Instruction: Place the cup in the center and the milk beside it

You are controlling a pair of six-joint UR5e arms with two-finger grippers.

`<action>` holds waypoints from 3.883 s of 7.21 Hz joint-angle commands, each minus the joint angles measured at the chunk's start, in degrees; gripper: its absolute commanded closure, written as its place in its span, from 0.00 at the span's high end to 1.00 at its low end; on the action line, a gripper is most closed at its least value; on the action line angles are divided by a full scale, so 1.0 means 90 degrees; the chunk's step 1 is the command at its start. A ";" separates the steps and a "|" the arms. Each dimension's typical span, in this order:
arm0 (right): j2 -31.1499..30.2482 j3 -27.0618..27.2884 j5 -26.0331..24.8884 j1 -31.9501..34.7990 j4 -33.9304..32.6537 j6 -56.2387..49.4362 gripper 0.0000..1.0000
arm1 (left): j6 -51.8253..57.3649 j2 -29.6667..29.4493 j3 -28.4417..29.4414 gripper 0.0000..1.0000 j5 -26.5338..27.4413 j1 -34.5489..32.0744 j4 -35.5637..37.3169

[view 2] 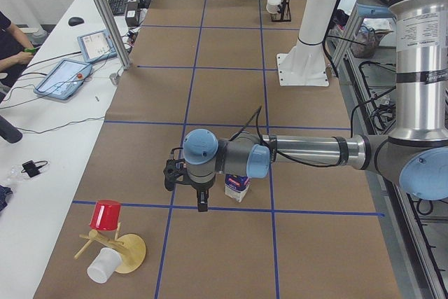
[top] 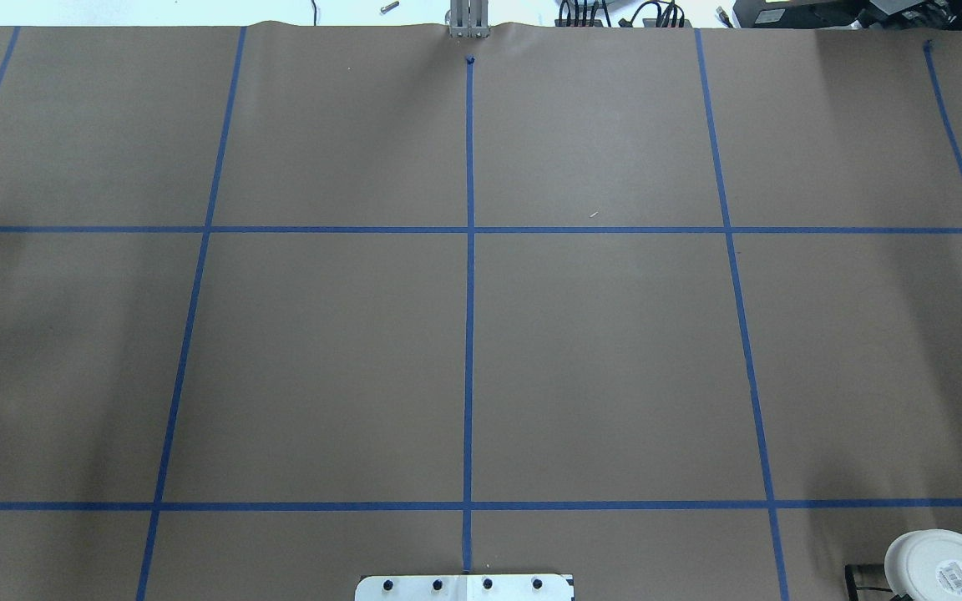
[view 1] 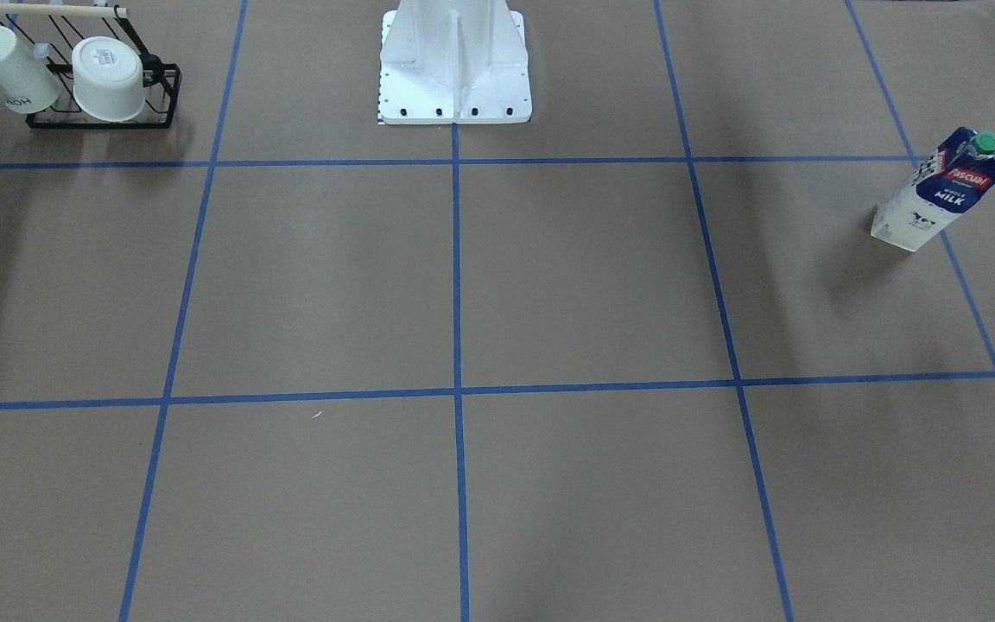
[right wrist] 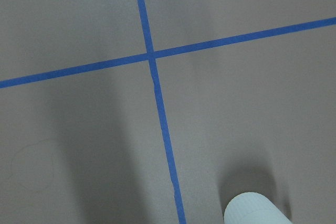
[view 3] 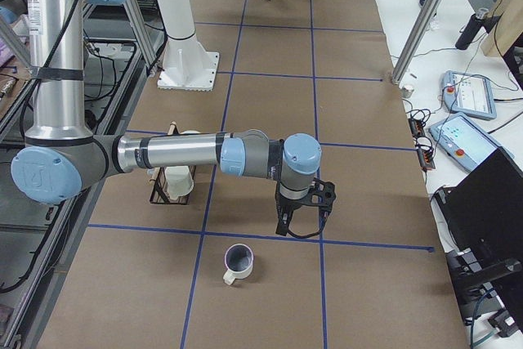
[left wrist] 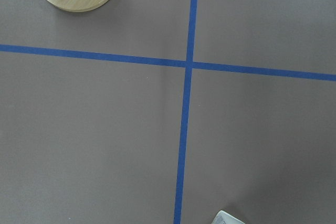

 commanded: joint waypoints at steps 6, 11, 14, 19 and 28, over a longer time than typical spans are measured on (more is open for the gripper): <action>-0.0006 -0.0011 0.0042 0.0000 0.0029 0.0000 1.00 | 0.0022 0.0009 -0.0005 0.98 0.0262 -0.0003 0.0000; 0.0052 -0.0001 0.0013 -0.0010 0.0049 0.0000 1.00 | 0.0003 -0.0001 -0.0015 0.98 0.0242 -0.0003 -0.0009; 0.0130 0.0019 -0.0210 -0.0029 0.0185 -0.0020 1.00 | -0.0027 -0.0049 0.0014 0.98 0.0222 0.0016 -0.0039; -0.0016 -0.0040 -0.0348 -0.0068 0.0389 -0.0630 1.00 | -0.0045 -0.0439 0.0257 0.98 0.0232 0.0007 -0.0029; -0.0876 -0.1960 -0.0193 0.0273 0.2486 -0.2520 1.00 | -0.0027 -0.0265 0.0200 0.98 0.0223 -0.0003 -0.0615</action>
